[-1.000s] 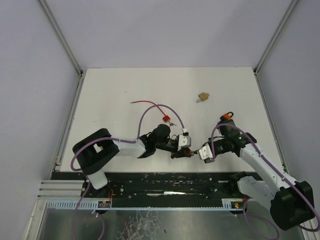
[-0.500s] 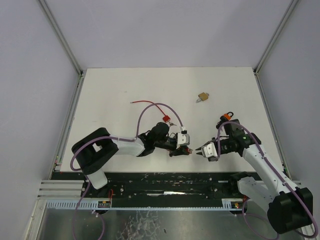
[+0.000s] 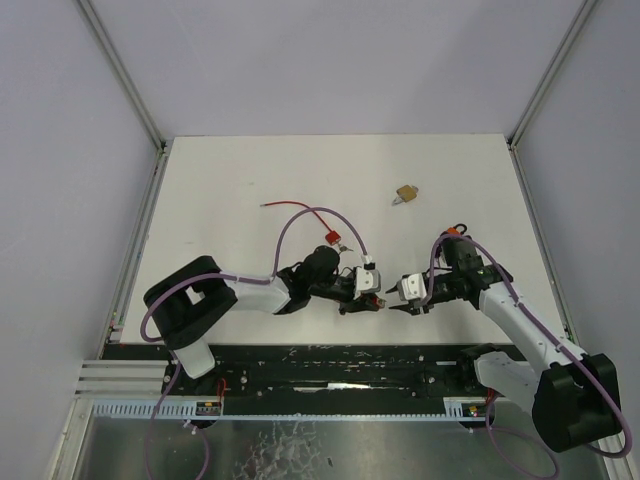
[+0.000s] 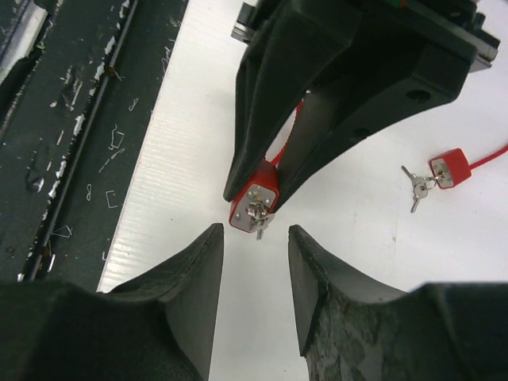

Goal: Lock with the key
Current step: Lock the lock.

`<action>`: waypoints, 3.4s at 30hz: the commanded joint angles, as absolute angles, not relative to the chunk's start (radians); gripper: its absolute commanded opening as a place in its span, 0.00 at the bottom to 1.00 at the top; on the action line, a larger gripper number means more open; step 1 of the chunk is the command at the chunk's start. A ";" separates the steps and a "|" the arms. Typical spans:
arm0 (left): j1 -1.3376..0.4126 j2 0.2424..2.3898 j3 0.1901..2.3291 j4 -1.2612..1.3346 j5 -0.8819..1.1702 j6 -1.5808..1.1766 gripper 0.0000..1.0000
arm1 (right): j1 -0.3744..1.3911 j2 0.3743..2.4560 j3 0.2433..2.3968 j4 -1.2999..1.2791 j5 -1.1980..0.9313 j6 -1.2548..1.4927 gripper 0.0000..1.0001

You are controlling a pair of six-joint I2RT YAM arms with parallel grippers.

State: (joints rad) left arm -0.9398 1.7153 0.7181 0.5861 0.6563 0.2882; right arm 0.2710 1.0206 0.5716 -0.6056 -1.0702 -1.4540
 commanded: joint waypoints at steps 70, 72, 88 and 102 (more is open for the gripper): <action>-0.957 1.603 0.689 0.498 0.526 0.332 0.00 | 0.257 0.856 0.668 -0.815 -1.154 -1.610 0.00; -0.898 1.607 0.706 0.454 0.728 0.280 0.00 | 0.257 0.844 0.670 -0.824 -1.135 -1.631 0.00; -0.963 1.548 0.696 0.512 0.590 0.287 0.00 | 0.249 0.944 0.555 -0.484 -1.246 -1.251 0.49; -0.989 1.581 0.750 0.483 0.554 0.289 0.00 | 0.306 0.993 0.527 -0.375 -1.134 -1.109 0.37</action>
State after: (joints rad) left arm -0.9817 1.5772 0.7219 0.4530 0.5690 0.2890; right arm 0.2855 0.9848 0.5255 -0.4133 -1.1561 -1.1492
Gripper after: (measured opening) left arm 0.185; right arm 0.400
